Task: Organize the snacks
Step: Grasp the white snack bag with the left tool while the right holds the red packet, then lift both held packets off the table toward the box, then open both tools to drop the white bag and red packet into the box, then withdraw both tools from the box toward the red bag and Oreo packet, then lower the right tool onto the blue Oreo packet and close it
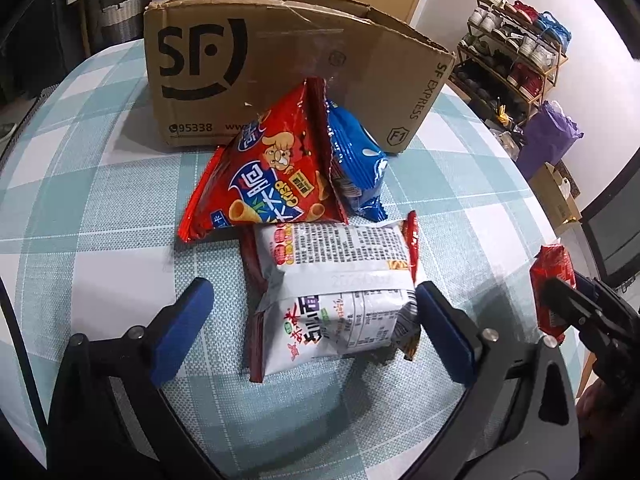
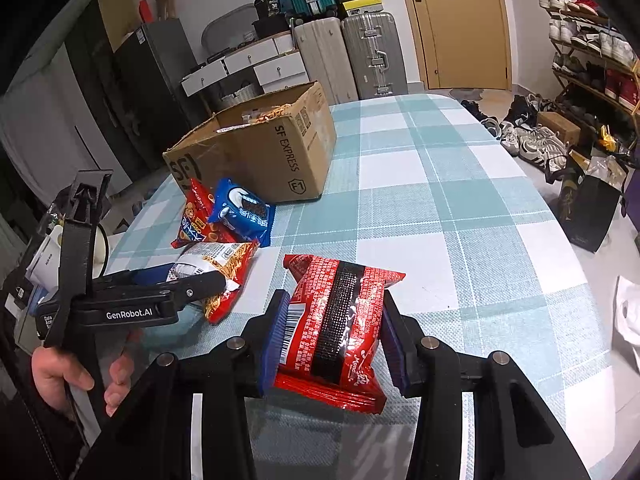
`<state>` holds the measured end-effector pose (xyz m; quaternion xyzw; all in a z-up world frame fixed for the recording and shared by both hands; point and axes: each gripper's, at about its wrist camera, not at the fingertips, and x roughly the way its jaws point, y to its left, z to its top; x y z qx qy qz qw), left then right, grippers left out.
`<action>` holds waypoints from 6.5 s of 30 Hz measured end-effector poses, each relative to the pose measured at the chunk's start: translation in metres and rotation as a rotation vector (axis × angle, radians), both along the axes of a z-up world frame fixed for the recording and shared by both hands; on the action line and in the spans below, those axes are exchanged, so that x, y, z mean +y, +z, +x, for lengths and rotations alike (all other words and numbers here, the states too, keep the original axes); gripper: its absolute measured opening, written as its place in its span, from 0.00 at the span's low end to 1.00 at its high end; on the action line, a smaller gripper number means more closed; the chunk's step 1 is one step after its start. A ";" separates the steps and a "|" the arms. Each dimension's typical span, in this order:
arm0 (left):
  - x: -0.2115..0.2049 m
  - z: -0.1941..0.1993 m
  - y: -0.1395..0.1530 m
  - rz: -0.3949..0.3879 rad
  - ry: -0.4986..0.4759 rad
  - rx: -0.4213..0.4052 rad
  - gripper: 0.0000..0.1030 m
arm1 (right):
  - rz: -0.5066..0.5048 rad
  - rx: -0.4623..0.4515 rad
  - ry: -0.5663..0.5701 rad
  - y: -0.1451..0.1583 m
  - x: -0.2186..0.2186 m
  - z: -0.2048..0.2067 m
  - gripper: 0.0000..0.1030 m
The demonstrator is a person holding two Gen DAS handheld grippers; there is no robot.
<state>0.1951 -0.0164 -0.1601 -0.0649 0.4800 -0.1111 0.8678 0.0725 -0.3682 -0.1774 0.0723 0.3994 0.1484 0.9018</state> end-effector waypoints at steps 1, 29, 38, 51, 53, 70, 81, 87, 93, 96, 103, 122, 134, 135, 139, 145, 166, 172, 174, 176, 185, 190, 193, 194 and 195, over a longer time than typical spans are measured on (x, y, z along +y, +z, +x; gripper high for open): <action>0.004 -0.005 0.001 -0.003 -0.004 -0.005 0.78 | 0.002 0.001 -0.001 -0.001 -0.001 0.000 0.43; 0.027 -0.045 0.042 -0.048 -0.046 -0.088 0.50 | 0.027 -0.047 0.060 0.024 0.023 0.001 0.43; 0.048 -0.048 0.071 -0.102 -0.045 -0.124 0.50 | 0.046 -0.087 0.128 0.048 0.043 0.019 0.43; 0.078 -0.028 0.136 -0.074 -0.015 -0.198 0.51 | 0.087 -0.150 0.218 0.096 0.070 0.063 0.43; 0.081 -0.022 0.147 -0.065 -0.017 -0.211 0.51 | 0.094 -0.162 0.232 0.105 0.074 0.071 0.43; 0.102 0.058 0.218 -0.034 -0.032 -0.234 0.51 | 0.056 -0.196 0.276 0.154 0.106 0.152 0.43; 0.090 0.135 0.210 -0.011 -0.067 -0.203 0.51 | -0.017 -0.189 0.263 0.153 0.123 0.209 0.43; 0.081 0.171 0.183 0.009 -0.084 -0.175 0.51 | -0.027 -0.166 0.235 0.140 0.124 0.236 0.43; 0.085 0.194 0.154 -0.007 -0.090 -0.143 0.52 | -0.041 -0.142 0.243 0.120 0.127 0.256 0.43; 0.083 0.202 0.145 -0.025 -0.118 -0.130 0.56 | -0.042 -0.144 0.244 0.111 0.129 0.264 0.46; 0.094 0.207 0.137 0.011 -0.045 -0.153 0.81 | -0.068 -0.204 0.204 0.105 0.115 0.257 0.86; 0.088 0.115 0.182 0.060 0.002 -0.215 0.87 | -0.060 -0.294 0.208 0.152 0.090 0.172 0.87; 0.085 0.040 0.204 0.083 0.040 -0.295 0.99 | -0.057 -0.332 0.213 0.158 0.084 0.107 0.90; 0.084 0.035 0.205 0.089 0.042 -0.299 0.99 | -0.055 -0.333 0.214 0.158 0.083 0.103 0.90; 0.080 0.012 0.207 0.099 0.051 -0.318 0.99 | -0.039 -0.347 0.220 0.156 0.082 0.085 0.92; 0.079 -0.019 0.202 0.115 0.070 -0.344 0.99 | -0.054 -0.357 0.237 0.149 0.085 0.063 0.93; 0.082 -0.060 0.120 0.085 0.108 -0.272 0.99 | -0.006 -0.212 0.239 0.066 0.094 0.052 0.94; 0.090 -0.056 0.092 0.063 0.120 -0.229 0.99 | 0.015 -0.143 0.233 0.036 0.099 0.073 0.94; 0.094 -0.055 0.084 0.056 0.126 -0.211 0.99 | 0.018 -0.119 0.230 0.027 0.101 0.083 0.94; 0.098 -0.052 0.075 0.048 0.133 -0.193 0.99 | 0.020 -0.088 0.226 0.016 0.102 0.094 0.94; 0.114 -0.036 0.055 0.027 0.148 -0.155 0.99 | 0.030 -0.006 0.219 -0.016 0.113 0.133 0.92; 0.118 -0.029 0.050 0.017 0.147 -0.148 0.99 | 0.030 0.035 0.225 -0.027 0.120 0.151 0.82; 0.121 -0.029 0.048 0.012 0.149 -0.143 0.99 | 0.045 0.051 0.236 -0.032 0.126 0.159 0.80; 0.122 -0.027 0.046 0.010 0.150 -0.137 0.99 | 0.046 0.060 0.241 -0.034 0.128 0.161 0.78; 0.123 -0.026 0.044 0.007 0.152 -0.130 0.99 | 0.048 0.068 0.246 -0.036 0.129 0.162 0.77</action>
